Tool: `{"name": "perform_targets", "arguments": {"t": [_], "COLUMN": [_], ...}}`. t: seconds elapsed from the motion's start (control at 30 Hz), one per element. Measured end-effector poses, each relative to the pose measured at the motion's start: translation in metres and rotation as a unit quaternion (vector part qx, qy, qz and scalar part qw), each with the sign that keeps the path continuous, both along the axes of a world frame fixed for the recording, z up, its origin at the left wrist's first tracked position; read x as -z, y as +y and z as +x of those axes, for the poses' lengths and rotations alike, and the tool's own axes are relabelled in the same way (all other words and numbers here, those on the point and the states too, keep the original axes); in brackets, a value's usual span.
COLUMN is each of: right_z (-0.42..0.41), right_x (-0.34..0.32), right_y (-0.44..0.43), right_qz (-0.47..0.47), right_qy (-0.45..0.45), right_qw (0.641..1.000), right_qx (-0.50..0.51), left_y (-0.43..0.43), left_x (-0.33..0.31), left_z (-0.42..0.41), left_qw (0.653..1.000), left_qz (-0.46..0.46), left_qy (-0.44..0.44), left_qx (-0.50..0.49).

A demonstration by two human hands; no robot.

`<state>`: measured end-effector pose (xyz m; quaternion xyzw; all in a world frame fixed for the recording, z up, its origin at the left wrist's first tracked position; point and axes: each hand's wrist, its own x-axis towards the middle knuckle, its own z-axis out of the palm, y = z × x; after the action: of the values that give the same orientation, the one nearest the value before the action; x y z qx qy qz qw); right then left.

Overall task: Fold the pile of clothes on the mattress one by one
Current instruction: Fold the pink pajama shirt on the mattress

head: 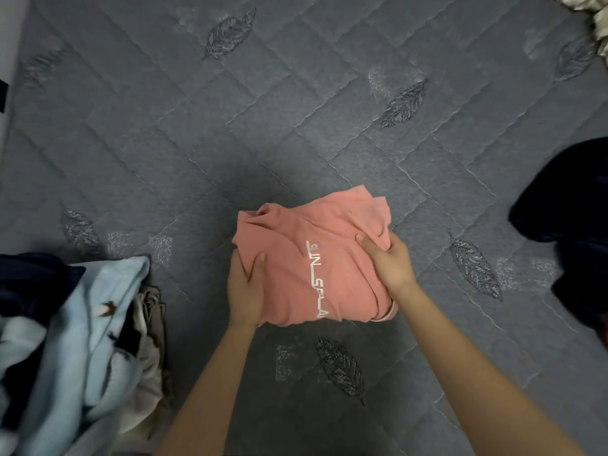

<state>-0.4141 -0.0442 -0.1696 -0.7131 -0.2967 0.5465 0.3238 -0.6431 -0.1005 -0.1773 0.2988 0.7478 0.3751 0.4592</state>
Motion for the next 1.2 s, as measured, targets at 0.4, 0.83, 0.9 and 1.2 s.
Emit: {"name": "perform_targets", "arguments": {"t": [0.4,0.83,0.9,1.2], "right_z": [-0.019,-0.074,-0.082,-0.082], "right_x": [-0.035,-0.017,-0.009,0.04], "right_y": [-0.089,-0.192,-0.201,-0.23], "right_qz": [0.06,0.093,0.08,-0.057], "right_qy": [-0.007,-0.08,-0.093,-0.141], "right_qw": [0.998,0.992,0.992,0.983], "right_qx": [0.016,-0.002,-0.015,-0.103], "left_y": [-0.081,-0.156,-0.167,-0.199], "left_x": [-0.044,-0.027,-0.019,0.041], "left_z": [-0.031,-0.085,-0.091,-0.103], "left_qw": [0.99,0.969,0.967,0.951], "left_qz": [0.049,0.039,0.037,-0.097], "left_qy": [0.066,0.238,0.248,0.285], "left_qx": [-0.111,-0.057,-0.04,0.07]}}
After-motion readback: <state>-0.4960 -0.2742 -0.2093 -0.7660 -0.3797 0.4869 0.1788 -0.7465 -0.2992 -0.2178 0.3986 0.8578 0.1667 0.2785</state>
